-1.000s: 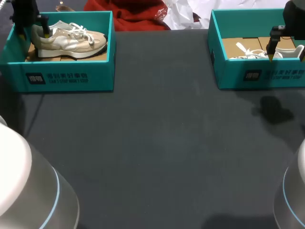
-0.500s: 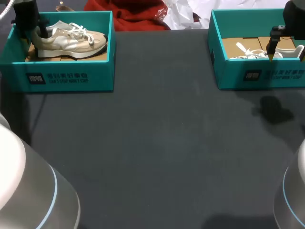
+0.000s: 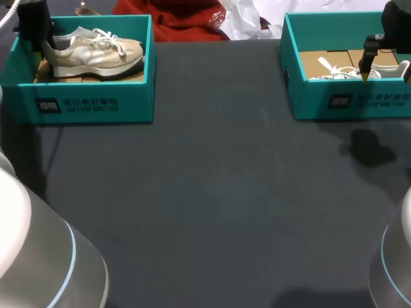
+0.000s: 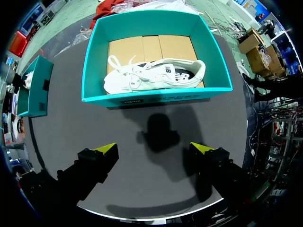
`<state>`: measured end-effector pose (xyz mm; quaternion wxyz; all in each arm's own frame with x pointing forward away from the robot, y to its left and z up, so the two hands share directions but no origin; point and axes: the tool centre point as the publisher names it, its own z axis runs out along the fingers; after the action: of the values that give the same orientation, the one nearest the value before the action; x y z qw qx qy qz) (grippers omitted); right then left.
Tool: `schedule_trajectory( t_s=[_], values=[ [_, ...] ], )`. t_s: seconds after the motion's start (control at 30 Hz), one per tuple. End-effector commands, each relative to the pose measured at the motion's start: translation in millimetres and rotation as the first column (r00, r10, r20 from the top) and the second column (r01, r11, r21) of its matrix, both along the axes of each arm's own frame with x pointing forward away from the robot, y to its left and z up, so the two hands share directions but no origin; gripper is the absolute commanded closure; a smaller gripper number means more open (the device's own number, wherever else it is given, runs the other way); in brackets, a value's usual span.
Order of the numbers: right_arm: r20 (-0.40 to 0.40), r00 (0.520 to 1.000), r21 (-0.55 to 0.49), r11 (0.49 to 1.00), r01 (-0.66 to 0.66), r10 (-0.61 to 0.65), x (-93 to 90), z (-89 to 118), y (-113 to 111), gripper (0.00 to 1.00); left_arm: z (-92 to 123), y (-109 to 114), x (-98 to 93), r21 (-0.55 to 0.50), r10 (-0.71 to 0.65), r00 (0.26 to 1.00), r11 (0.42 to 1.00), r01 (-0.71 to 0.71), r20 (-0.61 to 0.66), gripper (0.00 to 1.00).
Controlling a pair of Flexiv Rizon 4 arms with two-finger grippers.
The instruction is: Take the shoe out of the shoebox, open the shoe tongue, remove and reinsert the insole, then place the shoe into the shoebox
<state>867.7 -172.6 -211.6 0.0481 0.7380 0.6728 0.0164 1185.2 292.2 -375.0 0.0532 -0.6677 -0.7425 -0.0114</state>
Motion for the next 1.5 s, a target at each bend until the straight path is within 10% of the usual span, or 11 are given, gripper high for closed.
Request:
schedule_trajectory(
  t_s=[0.03,1.0,1.5],
  values=[
    [0.001,1.000,0.000,1.000,0.000,0.000,-0.8,-0.3,-0.1,0.00,5.5,4.4,3.8,-0.013,-0.001,1.000,1.000,0.001,-0.005,1.00],
    [0.001,1.000,0.000,1.000,0.000,0.000,-0.8,-0.3,-0.1,0.00,172.1,-5.6,-20.3,-0.035,-0.010,0.989,0.999,0.016,0.150,1.00],
    [0.001,1.000,0.000,1.000,0.000,0.000,-0.8,-0.3,-0.1,0.00,235.4,-25.8,-95.9,0.071,-0.018,0.973,0.997,0.002,0.232,1.00]
  ],
)
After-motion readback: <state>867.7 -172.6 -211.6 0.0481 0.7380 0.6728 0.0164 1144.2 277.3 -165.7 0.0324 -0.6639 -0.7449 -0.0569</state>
